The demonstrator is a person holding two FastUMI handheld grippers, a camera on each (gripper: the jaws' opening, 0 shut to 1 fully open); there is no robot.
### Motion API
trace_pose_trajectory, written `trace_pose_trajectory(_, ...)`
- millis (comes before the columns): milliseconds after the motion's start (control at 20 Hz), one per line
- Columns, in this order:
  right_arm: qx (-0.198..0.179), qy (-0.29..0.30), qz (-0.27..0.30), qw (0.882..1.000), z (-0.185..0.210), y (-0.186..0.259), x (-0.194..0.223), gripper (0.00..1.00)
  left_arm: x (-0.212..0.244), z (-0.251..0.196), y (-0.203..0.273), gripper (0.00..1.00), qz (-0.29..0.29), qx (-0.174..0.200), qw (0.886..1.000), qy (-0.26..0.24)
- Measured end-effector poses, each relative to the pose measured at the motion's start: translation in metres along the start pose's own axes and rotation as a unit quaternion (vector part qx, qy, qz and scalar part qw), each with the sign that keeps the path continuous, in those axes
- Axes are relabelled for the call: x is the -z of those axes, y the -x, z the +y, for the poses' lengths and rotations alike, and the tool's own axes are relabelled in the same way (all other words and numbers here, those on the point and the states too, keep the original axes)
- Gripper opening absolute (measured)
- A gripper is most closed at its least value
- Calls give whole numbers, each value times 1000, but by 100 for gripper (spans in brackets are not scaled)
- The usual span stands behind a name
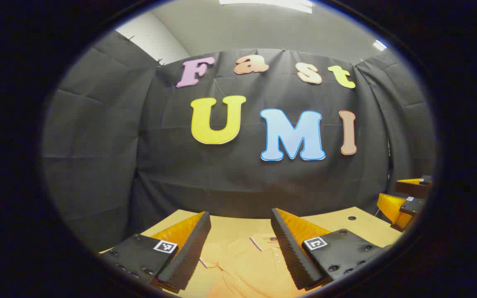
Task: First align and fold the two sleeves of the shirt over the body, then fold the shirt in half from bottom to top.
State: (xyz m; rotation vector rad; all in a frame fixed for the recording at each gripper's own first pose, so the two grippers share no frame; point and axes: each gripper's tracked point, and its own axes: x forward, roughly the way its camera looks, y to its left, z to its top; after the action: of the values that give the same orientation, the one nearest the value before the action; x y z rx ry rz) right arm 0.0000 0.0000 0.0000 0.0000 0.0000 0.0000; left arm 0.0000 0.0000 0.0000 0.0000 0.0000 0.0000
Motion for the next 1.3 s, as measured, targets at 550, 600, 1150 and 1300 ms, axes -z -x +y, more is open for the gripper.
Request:
trace_pose_trajectory(550, 9, 0, 3, 1000, 6, 6, -2, 83, -10, 7, 7, 98, -3, 1, 1000, -1)
trace_pose_trajectory(600, 8, 0, 5, 1000, 7, 9, -2, 83, -11, 8, 8, 98, -3, 2, 1000, -2)
trace_pose_trajectory(1150, -1, -11, 19, 1000, 8, 12, 2, 84, -10, 9, 13, 98, 4, -11, 1000, -1)
trace_pose_trajectory(1300, 0, -17, 28, 999, 4, 7, 10, 85, -8, 9, 13, 98, 7, -14, 1000, -3)
